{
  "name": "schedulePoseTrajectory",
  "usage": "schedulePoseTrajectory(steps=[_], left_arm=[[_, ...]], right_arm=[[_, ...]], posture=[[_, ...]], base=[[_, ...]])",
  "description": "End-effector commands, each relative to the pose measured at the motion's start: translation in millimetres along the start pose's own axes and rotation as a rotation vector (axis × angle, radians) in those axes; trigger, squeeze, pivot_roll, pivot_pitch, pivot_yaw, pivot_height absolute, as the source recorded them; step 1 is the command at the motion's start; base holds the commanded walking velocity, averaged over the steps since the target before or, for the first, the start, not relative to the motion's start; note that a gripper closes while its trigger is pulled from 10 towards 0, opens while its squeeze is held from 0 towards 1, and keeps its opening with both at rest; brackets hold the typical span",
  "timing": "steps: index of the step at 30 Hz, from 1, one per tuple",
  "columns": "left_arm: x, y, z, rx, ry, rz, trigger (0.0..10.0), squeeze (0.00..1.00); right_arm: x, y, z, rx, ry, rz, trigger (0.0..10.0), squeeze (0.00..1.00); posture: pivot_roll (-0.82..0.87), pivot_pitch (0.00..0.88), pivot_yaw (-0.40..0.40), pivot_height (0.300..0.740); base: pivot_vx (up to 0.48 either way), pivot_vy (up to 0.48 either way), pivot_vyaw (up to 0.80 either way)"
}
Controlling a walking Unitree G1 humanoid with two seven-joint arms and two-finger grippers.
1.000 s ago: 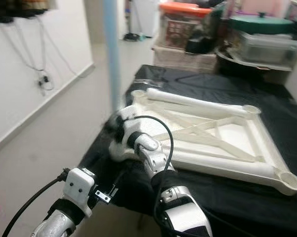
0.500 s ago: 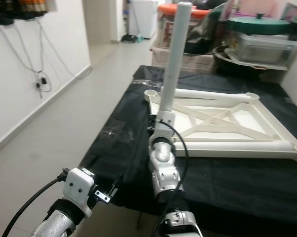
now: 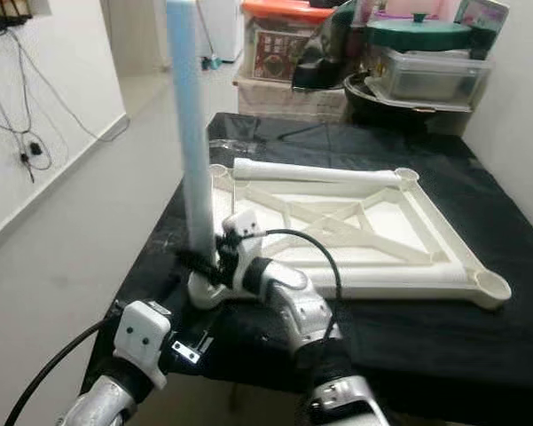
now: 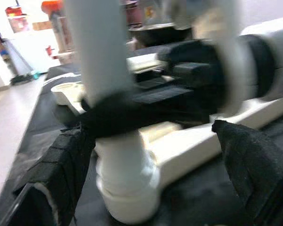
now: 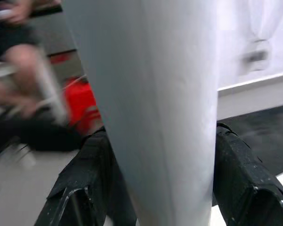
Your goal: Building children table
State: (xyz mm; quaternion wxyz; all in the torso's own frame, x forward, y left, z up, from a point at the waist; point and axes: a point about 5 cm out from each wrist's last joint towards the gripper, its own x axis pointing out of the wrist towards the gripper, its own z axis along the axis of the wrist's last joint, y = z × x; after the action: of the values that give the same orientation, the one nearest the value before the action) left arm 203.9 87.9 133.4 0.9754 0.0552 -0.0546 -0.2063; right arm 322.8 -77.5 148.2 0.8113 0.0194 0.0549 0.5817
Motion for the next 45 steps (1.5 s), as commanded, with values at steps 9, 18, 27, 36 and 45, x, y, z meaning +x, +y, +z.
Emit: schedulePoseTrajectory(steps=[9,18,27,36,45], left_arm=[[-0.4,0.0,-2.9,0.005,0.01,0.003,10.0,0.0],[-0.1,0.1,-3.6,0.002,0.012,0.001,10.0,0.0],[0.0,0.1,-3.8,0.004,0.012,0.0,10.0,0.0],[0.2,0.2,-3.9,0.005,0.012,-0.001,10.0,0.0],[1.0,0.4,-3.7,0.005,0.011,-0.004,10.0,0.0]], right_arm=[[37.2,5.9,11.4,-0.056,-0.017,0.038,0.0,0.0],[-5.7,-52.9,9.5,-0.031,-0.05,-1.116,0.0,0.0],[-13.4,-25.8,3.4,0.053,-0.102,-1.392,0.0,0.0],[33.6,-12.9,14.9,0.071,-0.279,-0.924,10.0,1.0],[27.7,-22.1,21.4,0.078,-0.236,-0.534,10.0,0.0]], posture=[[0.12,0.0,-0.071,0.74],[0.11,0.0,-0.066,0.74],[0.11,0.0,-0.066,0.74],[0.11,0.0,-0.067,0.74],[0.11,0.0,-0.064,0.74]], base=[[0.0,0.0,0.0],[0.0,0.0,0.0],[0.0,0.0,0.0],[0.0,0.0,0.0],[0.0,0.0,0.0]])
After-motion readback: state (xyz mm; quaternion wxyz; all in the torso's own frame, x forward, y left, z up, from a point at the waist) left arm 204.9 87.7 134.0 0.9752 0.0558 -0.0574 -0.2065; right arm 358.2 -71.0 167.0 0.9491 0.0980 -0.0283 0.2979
